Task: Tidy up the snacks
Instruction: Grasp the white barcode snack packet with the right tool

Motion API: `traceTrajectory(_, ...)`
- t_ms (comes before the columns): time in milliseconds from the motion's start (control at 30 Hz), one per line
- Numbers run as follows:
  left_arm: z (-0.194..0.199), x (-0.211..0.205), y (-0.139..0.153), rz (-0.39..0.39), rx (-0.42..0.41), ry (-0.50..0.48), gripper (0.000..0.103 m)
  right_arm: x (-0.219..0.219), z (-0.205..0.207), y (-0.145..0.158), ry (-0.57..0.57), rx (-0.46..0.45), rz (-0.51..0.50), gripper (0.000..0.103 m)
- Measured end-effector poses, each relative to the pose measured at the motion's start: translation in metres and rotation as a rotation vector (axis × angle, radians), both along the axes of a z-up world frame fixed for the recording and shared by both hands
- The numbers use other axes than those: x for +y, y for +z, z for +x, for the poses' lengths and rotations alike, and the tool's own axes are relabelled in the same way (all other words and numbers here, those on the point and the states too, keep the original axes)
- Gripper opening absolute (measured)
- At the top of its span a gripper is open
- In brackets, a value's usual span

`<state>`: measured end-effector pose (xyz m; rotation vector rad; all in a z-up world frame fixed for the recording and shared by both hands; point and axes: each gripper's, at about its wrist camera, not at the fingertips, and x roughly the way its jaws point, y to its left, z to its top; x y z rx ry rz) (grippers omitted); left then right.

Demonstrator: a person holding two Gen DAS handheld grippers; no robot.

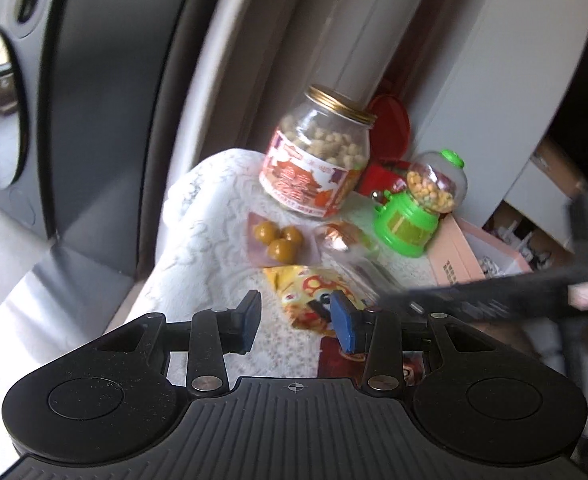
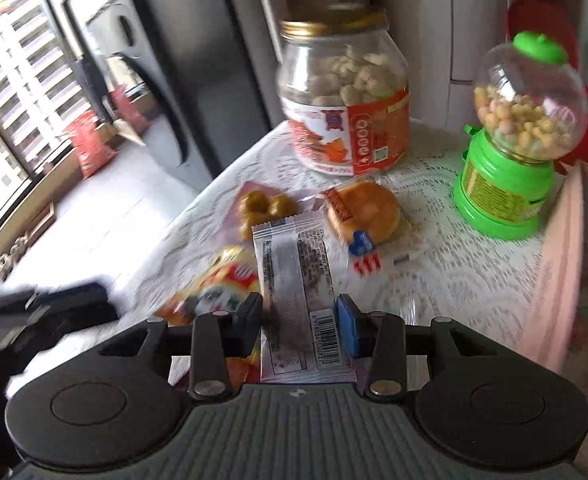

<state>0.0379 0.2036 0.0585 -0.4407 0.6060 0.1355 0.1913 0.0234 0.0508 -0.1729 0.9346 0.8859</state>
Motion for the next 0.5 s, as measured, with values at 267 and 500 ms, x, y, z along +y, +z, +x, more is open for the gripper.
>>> traceTrajectory(267, 0.047, -0.047, 0.001, 0.194, 0.061, -0.126, 0.043, -0.077, -0.053, -0.007, -0.054, -0.06, -0.045, 0.04)
traceTrajectory(500, 0.092, -0.083, 0.001, 0.235, 0.069, -0.419, 0.047, -0.132, -0.076, -0.027, -0.191, -0.065, -0.064, 0.04)
